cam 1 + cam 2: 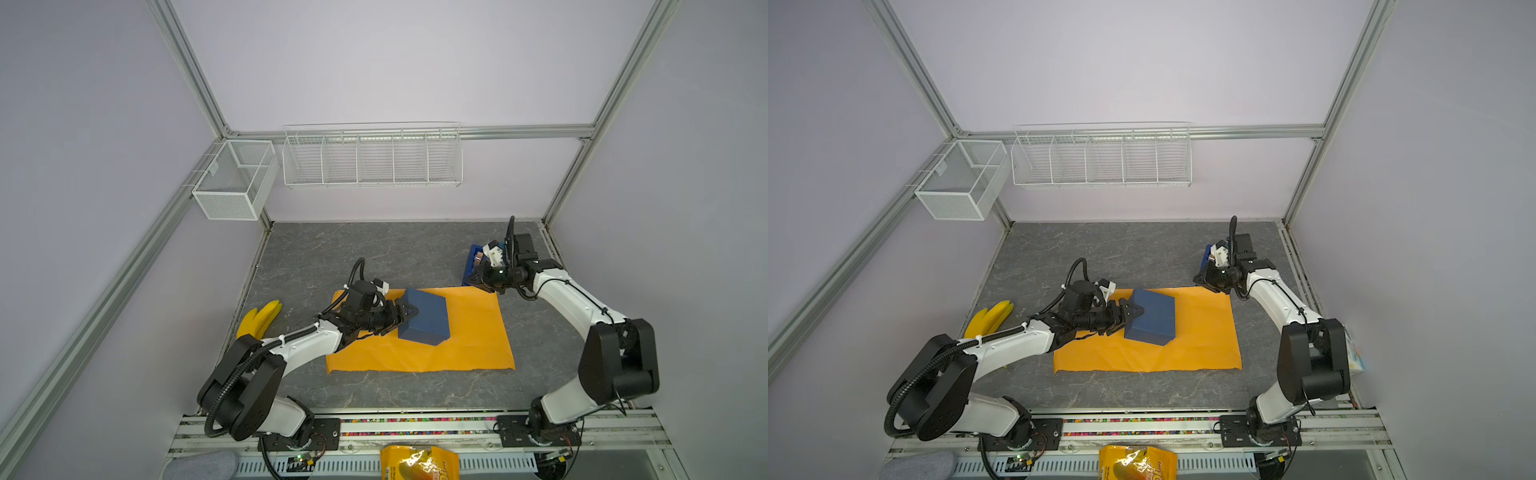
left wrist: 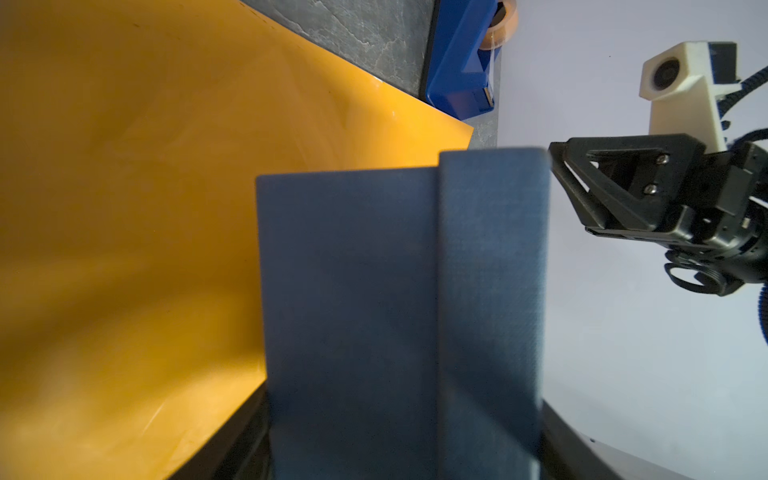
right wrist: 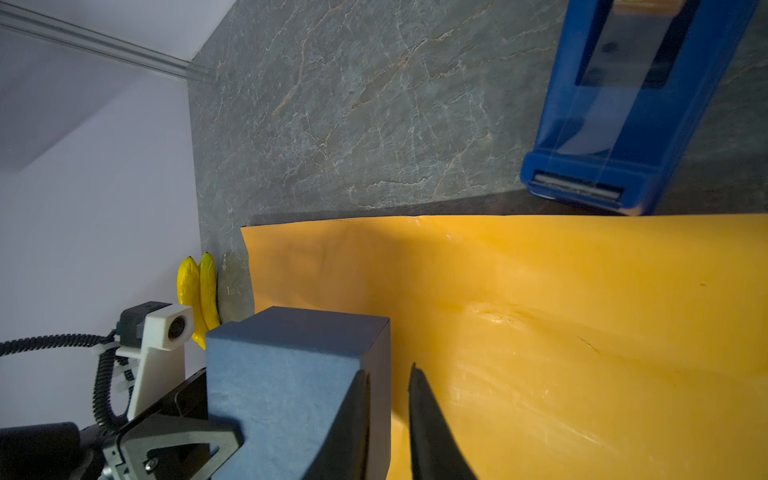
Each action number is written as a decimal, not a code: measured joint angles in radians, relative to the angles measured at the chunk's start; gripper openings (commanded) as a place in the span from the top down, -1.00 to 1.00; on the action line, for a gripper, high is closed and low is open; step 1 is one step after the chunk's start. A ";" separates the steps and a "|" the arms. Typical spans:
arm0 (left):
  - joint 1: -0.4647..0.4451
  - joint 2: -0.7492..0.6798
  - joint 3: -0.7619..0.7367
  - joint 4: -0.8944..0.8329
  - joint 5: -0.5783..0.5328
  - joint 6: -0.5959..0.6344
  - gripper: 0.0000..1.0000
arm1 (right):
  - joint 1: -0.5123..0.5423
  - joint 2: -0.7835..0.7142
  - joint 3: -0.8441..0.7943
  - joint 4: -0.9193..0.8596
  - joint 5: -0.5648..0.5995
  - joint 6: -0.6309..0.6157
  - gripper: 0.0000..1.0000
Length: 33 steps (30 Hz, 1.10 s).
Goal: Wrap the gift box in paper
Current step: 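Lower the blue box onto the paper with the left gripper while the right releases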
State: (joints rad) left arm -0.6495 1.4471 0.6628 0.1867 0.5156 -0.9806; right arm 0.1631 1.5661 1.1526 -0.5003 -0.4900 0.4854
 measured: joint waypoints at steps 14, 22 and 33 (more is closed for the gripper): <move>-0.001 0.053 -0.033 0.102 -0.002 -0.041 -0.47 | -0.001 0.000 0.000 -0.008 0.000 -0.011 0.57; -0.003 0.082 -0.035 0.130 0.005 -0.053 -0.48 | -0.005 0.000 0.000 -0.011 0.002 -0.013 0.57; -0.006 0.094 -0.039 0.118 0.003 -0.036 -0.73 | -0.005 0.000 0.000 -0.015 0.003 -0.015 0.57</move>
State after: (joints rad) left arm -0.6552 1.5410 0.6239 0.3046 0.5190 -1.0168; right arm 0.1577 1.5658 1.1526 -0.5152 -0.4870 0.4706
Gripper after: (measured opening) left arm 0.847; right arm 0.215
